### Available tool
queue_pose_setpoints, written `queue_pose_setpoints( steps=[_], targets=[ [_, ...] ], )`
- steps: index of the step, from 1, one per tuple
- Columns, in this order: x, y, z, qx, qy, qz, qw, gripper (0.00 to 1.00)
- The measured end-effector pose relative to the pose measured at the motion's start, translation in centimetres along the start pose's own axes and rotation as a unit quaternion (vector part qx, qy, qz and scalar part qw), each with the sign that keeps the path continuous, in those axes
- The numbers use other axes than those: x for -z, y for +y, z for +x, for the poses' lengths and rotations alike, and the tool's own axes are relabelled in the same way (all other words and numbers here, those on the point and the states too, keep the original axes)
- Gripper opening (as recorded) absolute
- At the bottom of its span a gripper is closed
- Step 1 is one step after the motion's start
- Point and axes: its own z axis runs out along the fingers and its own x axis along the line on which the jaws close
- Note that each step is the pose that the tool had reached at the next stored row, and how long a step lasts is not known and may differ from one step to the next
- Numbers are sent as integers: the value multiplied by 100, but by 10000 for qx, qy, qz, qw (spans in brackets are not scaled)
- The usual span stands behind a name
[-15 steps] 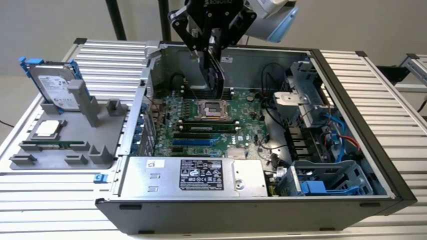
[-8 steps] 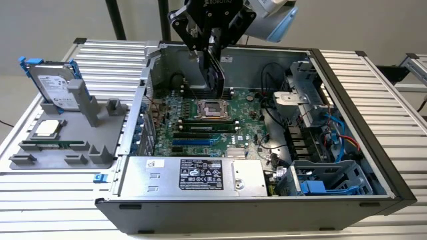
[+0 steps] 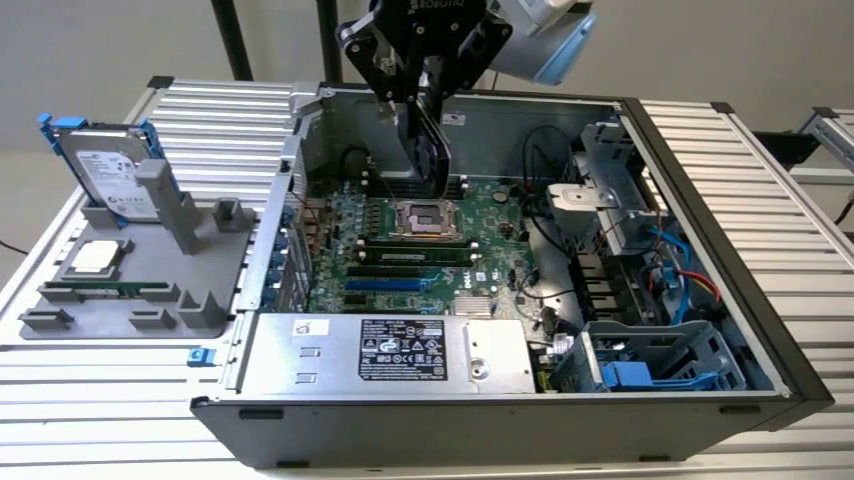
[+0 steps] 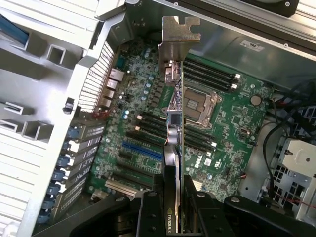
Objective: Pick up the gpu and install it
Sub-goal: 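Insert the gpu into the slot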
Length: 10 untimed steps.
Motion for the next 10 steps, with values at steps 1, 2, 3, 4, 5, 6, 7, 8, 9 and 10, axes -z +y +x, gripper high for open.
queue_pose_setpoints(
  steps=[1,2,3,4,5,6,7,8,9,10],
  targets=[
    [0,0,0,9,0,0,10000,0],
    [0,0,0,18,1,0,10000,0],
    [0,0,0,27,1,0,10000,0],
    [0,0,0,36,1,-1,10000,0],
    [0,0,0,45,2,-1,10000,0],
    [0,0,0,55,2,-1,10000,0],
    [0,0,0,64,3,-1,10000,0],
    [0,0,0,72,3,-1,10000,0],
    [0,0,0,82,3,-1,10000,0],
    [0,0,0,90,4,-1,10000,0]
  ],
)
